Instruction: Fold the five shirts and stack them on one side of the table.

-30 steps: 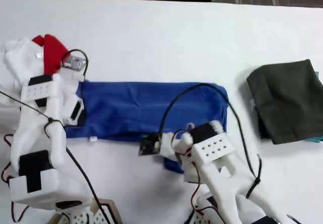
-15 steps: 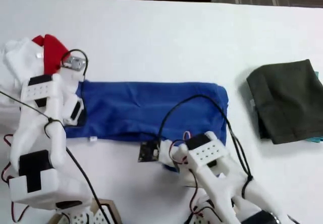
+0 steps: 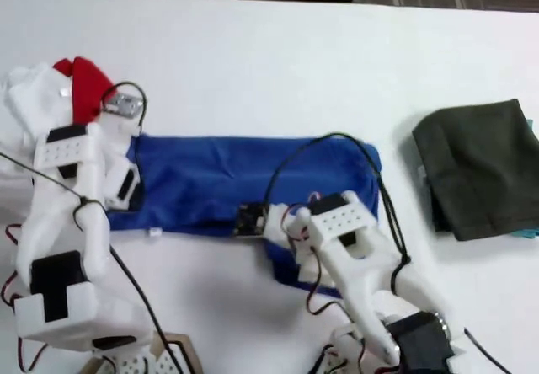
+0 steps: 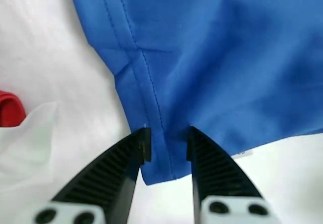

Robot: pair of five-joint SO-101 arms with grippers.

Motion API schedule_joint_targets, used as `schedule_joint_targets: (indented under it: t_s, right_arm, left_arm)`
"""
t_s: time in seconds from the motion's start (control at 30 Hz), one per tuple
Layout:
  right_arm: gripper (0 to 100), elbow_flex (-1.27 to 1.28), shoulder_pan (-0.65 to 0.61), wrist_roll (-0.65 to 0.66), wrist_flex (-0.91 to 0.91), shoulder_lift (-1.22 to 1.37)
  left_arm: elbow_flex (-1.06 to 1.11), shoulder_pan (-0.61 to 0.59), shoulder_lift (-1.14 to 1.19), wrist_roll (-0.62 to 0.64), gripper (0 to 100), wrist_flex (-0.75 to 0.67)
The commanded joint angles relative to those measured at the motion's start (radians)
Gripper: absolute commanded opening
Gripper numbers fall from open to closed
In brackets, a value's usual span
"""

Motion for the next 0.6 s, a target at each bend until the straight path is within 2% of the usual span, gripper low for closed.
schedule_joint_targets:
  t_s: [0.0,0.13,0.2,0.43,0.57]
  right_arm:
    - [7.3,0.006,-0.001,-0.006,-0.001,0.053]
    - [7.0,0.005,-0.001,-0.006,-0.001,0.051]
    - [3.8,-0.014,-0.001,-0.006,0.015,0.051]
    - [2.1,-0.302,0.002,-0.006,0.286,0.051]
    - [2.1,-0.5,0.002,-0.005,0.401,0.053]
  left_arm:
    - [-0.007,0.0,-0.035,0.002,15,0.003]
    - [-0.007,0.0,-0.035,0.0,15,0.003]
    - [-0.007,0.0,-0.035,-0.002,15,0.003]
    - [-0.005,0.0,-0.035,0.002,15,0.002]
    - [0.044,0.003,-0.034,0.002,15,-0.058]
